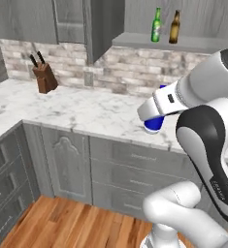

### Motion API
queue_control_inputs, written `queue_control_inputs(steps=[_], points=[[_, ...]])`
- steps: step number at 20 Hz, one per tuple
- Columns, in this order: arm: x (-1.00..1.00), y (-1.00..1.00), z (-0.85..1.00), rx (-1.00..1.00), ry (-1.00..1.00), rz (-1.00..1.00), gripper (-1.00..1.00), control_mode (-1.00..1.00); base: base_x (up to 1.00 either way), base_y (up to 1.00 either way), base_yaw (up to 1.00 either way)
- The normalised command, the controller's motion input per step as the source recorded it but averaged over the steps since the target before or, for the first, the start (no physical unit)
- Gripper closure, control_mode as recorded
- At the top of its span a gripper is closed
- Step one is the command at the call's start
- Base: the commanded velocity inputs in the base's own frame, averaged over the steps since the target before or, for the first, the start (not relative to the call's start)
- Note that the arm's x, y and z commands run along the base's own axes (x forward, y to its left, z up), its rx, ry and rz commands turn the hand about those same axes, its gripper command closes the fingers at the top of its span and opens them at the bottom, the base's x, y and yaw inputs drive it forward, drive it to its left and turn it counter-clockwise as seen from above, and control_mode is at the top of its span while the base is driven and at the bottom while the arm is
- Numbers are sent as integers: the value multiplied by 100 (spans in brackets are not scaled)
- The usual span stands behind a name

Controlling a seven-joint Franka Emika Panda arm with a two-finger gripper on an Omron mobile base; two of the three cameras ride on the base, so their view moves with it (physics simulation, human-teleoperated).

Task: Sort all alcoholic drinks to one cabinet, and non-alcoholic drinks to the other.

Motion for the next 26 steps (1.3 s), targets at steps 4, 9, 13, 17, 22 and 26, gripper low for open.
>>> queue_control_inputs(steps=[4, 9, 13, 17, 22, 26], points=[[0, 0, 0, 0, 0, 0, 100, 100, 8, 36, 49], [0, 0, 0, 0, 0, 0, 100, 100, 36, 35, 43], [0, 0, 0, 0, 0, 0, 100, 100, 91, 4, 34], [0, 0, 0, 0, 0, 0, 100, 100, 100, 0, 29], [0, 0, 0, 0, 0, 0, 100, 100, 88, 8, 26], [0, 0, 0, 0, 0, 0, 100, 100, 57, 26, 25]])
